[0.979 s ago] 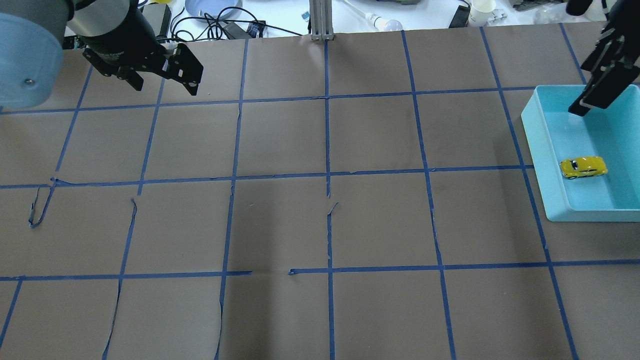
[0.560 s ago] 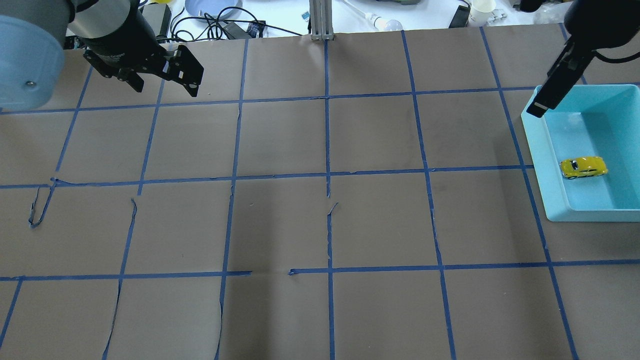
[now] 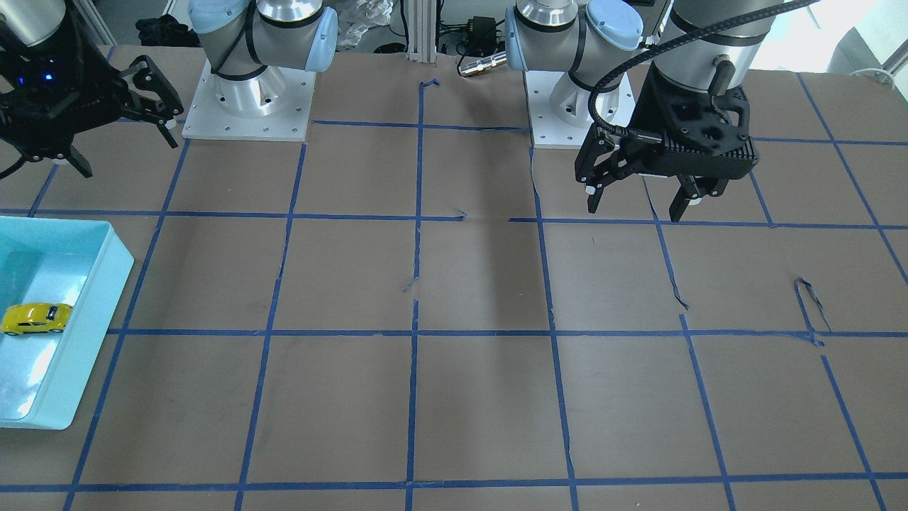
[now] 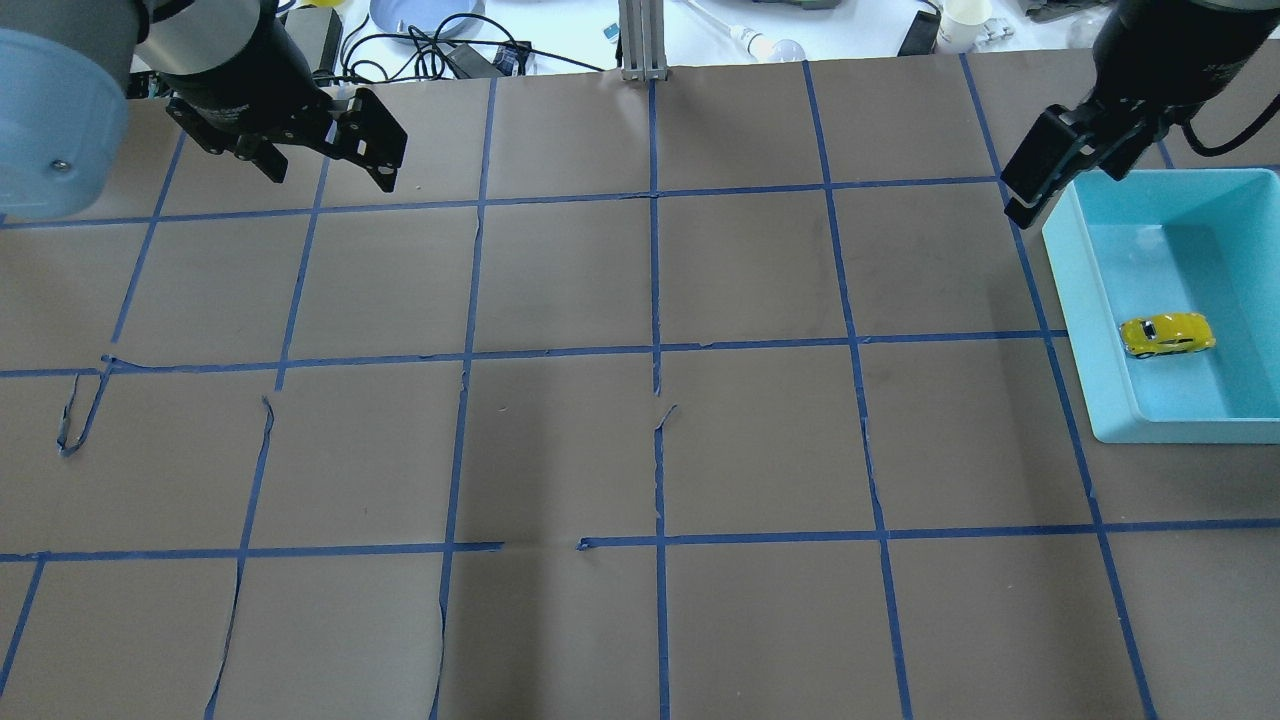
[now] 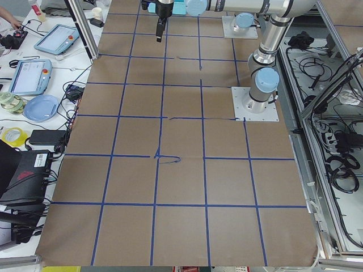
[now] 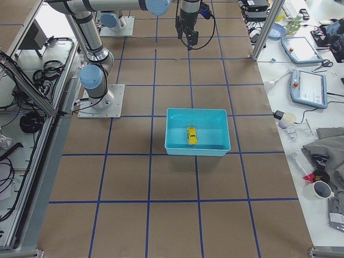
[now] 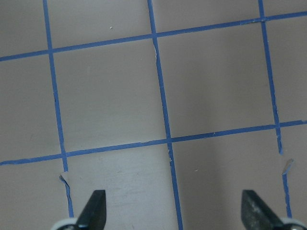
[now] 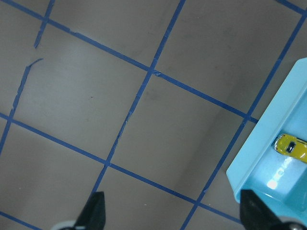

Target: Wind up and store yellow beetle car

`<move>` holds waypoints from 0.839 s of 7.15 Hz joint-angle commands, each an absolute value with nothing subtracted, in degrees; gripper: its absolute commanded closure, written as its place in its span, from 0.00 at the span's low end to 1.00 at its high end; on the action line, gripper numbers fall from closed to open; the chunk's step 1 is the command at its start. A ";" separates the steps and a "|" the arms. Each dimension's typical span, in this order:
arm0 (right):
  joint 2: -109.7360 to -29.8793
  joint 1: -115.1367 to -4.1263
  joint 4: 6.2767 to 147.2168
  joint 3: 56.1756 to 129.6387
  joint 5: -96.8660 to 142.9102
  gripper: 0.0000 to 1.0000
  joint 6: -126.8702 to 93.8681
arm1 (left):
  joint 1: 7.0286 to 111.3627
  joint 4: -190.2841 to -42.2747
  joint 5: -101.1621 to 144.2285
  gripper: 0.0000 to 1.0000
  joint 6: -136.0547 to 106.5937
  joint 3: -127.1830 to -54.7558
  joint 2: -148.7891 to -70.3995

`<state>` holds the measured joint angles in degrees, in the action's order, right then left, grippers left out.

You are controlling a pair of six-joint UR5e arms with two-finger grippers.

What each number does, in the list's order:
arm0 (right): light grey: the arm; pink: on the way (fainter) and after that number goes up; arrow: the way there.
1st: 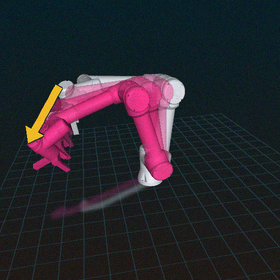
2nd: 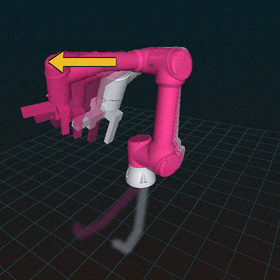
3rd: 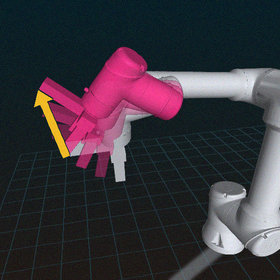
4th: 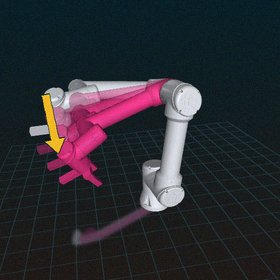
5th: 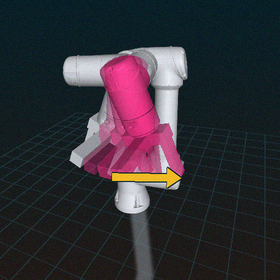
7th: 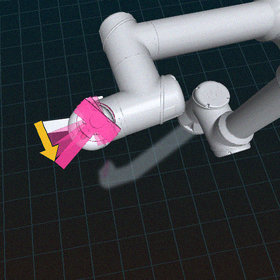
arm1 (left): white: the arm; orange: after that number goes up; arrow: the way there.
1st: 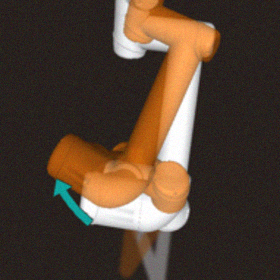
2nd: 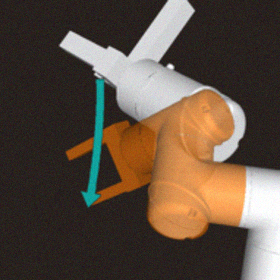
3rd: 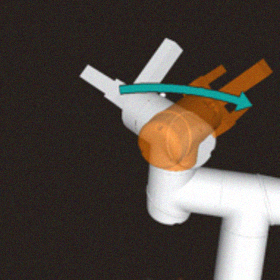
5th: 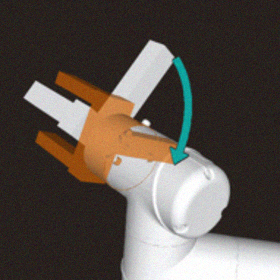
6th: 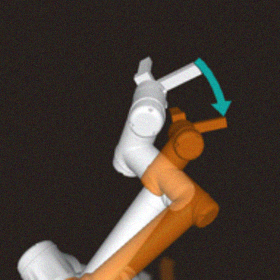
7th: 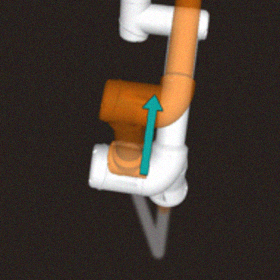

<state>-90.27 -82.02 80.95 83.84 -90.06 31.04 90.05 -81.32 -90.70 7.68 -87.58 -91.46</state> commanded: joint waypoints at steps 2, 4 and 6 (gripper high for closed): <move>-89.48 -85.34 83.91 83.41 -89.91 0.00 10.22 | 90.09 -81.30 -90.70 0.00 7.65 -87.45 -91.67; -89.30 -85.43 84.20 83.50 -90.18 0.00 3.29 | 90.09 -81.30 -90.70 0.00 7.65 -87.54 -91.67; -89.30 -86.65 84.20 83.58 -90.00 0.00 -1.75 | 90.09 -81.30 -90.70 0.00 7.65 -87.71 -91.58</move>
